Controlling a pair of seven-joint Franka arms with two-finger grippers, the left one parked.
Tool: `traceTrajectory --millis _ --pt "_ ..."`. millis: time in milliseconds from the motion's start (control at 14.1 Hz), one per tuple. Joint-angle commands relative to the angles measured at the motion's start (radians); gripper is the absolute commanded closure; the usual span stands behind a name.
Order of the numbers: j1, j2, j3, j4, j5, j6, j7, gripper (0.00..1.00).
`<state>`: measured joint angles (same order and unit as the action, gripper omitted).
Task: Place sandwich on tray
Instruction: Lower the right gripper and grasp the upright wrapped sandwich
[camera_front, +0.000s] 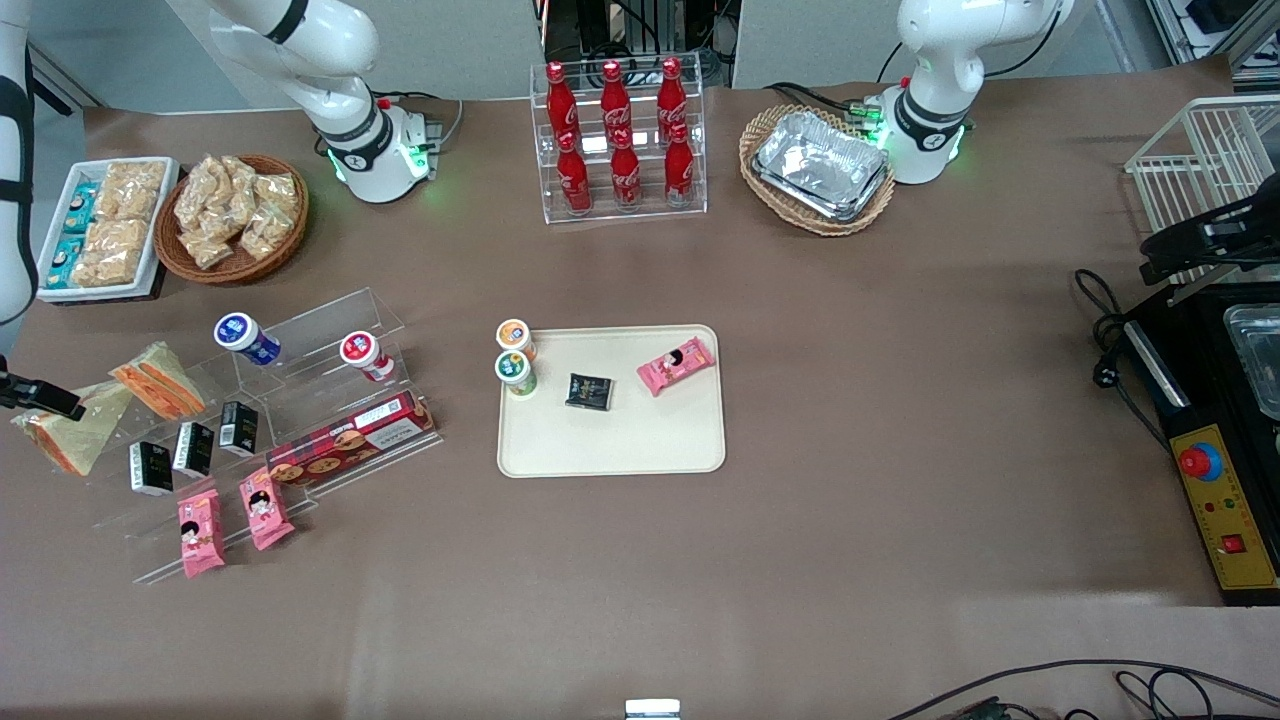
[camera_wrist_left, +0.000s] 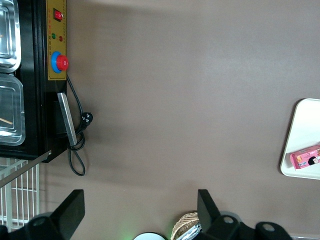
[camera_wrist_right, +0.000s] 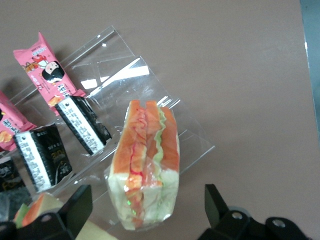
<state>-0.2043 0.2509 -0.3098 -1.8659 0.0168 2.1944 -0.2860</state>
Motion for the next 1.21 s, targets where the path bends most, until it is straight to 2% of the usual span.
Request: traceTrajectory --millis 0,71,213,355,426,567,709,1135 --pt "0.0 0.017 -0.002 -0.024 0.037 0.065 -0.028 0.02" --pt "-0.001 0.027 -0.002 -0.024 0.046 0.076 -0.031 0.06" --pt "-0.001 0.033 -0.002 -0.024 0.057 0.08 -0.032 0.28" --pt "-0.001 0.034 -0.003 -0.021 0.086 0.079 -0.03 0.57" --pt "-0.003 0.033 -0.003 -0.019 0.1 0.077 -0.03 0.75" --pt "-0.009 0.031 -0.003 -0.012 0.1 0.068 -0.024 0.98" --pt "-0.014 0.018 -0.006 0.001 0.1 0.041 -0.022 1.0" --pt "-0.021 -0.09 -0.034 0.2 0.097 -0.304 0.028 1.0"
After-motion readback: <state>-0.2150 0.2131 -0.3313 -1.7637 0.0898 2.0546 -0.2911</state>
